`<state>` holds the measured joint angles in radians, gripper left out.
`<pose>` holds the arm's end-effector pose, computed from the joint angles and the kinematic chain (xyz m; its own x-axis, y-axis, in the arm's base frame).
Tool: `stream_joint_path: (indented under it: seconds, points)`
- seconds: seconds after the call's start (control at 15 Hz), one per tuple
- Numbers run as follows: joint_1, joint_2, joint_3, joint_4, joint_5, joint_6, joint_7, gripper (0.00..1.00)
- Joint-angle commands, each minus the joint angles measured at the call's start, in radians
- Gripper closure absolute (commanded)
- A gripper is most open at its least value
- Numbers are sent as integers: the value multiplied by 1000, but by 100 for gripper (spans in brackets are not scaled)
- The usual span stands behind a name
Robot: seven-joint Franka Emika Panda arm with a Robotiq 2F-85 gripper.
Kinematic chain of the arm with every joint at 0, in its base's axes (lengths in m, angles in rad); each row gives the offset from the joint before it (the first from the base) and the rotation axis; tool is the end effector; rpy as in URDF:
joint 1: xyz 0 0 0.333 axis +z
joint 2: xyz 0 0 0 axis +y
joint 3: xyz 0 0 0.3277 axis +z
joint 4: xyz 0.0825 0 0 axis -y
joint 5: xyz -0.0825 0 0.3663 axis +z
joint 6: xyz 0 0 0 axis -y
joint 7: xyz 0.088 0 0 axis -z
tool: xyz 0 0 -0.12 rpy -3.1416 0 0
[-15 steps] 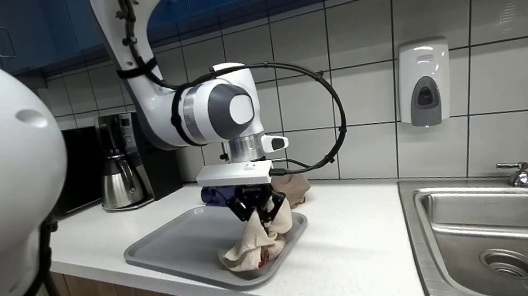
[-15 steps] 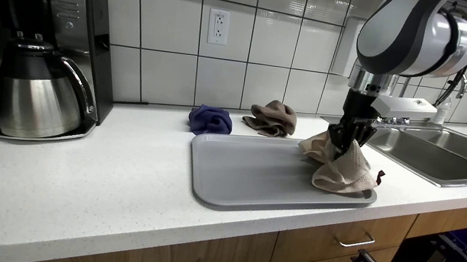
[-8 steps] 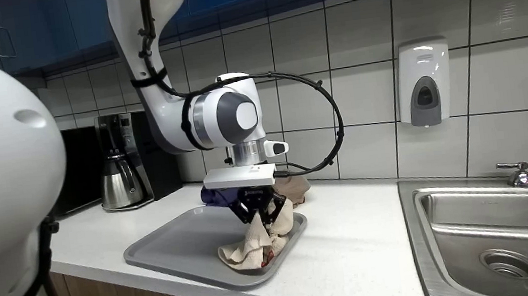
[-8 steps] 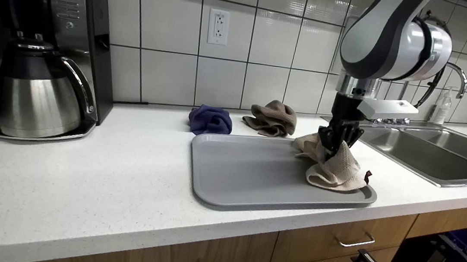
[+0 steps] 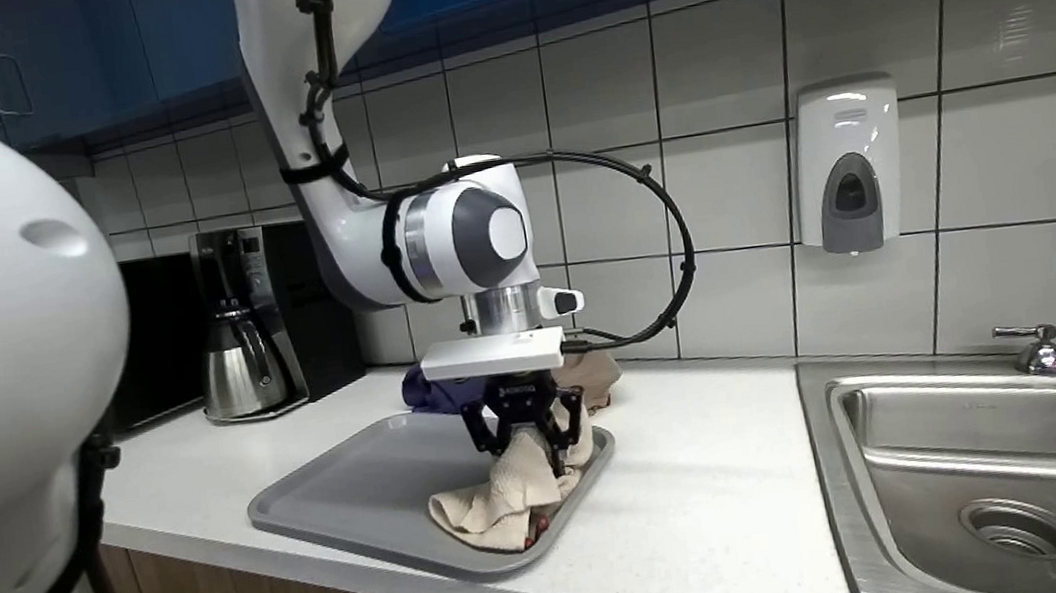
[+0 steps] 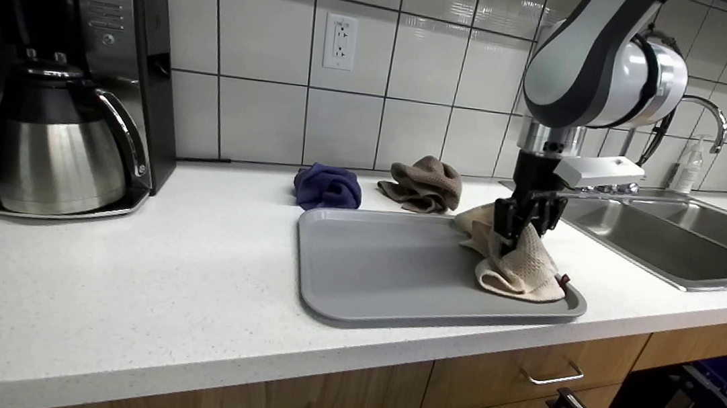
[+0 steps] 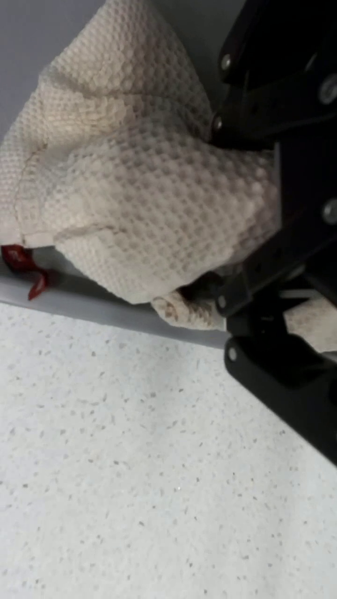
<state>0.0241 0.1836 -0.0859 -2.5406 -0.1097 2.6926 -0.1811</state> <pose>0.4482 -0.0259 0.2162 0.9752 0.2169 -0.0449 0.2192 -0.9743 0.0528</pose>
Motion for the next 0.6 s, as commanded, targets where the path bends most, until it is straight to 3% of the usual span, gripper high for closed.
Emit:
stream_joint_path:
  seconds: [0.0,0.13,0.53]
  points:
    - [-26,-35,4,7,-50,-66,5,9]
    - [-34,-49,4,6,-55,-77,1,0]
    - [-47,-93,6,7,-50,-93,-1,0]
